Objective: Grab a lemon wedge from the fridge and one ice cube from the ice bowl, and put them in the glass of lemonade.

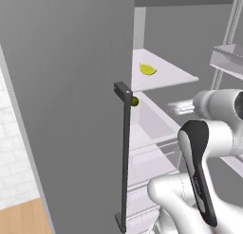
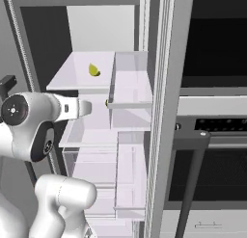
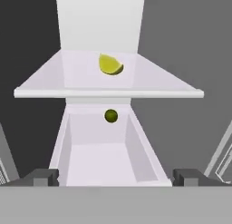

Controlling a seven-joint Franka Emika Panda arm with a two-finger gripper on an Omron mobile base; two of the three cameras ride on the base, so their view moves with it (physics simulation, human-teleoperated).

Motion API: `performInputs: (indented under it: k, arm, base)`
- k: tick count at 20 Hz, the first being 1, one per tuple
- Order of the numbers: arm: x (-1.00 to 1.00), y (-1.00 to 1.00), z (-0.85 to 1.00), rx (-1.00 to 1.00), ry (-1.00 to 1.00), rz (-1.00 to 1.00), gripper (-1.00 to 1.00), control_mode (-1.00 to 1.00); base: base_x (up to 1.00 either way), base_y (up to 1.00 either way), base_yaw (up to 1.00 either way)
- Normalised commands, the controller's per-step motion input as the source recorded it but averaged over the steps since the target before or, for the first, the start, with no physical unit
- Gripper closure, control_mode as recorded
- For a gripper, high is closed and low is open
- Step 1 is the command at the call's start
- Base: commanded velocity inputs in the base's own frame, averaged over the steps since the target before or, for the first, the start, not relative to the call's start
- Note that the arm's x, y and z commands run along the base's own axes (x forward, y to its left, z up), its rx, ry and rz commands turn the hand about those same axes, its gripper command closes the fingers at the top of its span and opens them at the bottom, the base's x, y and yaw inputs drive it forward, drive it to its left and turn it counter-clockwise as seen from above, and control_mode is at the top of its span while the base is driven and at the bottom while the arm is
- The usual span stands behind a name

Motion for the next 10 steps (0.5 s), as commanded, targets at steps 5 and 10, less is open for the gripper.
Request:
performInputs:
  k: [5, 10]
  arm:
    - [0.0, -0.03, 1.0, -0.16, -0.46, 0.05, -1.0, -1.0]
    - [0.19, -0.43, 0.67, -0.02, -0.02, 0.08, -1.0, -1.0]
  base:
    - [0.0, 0.0, 0.0]
    - [0.0, 0.0, 0.0]
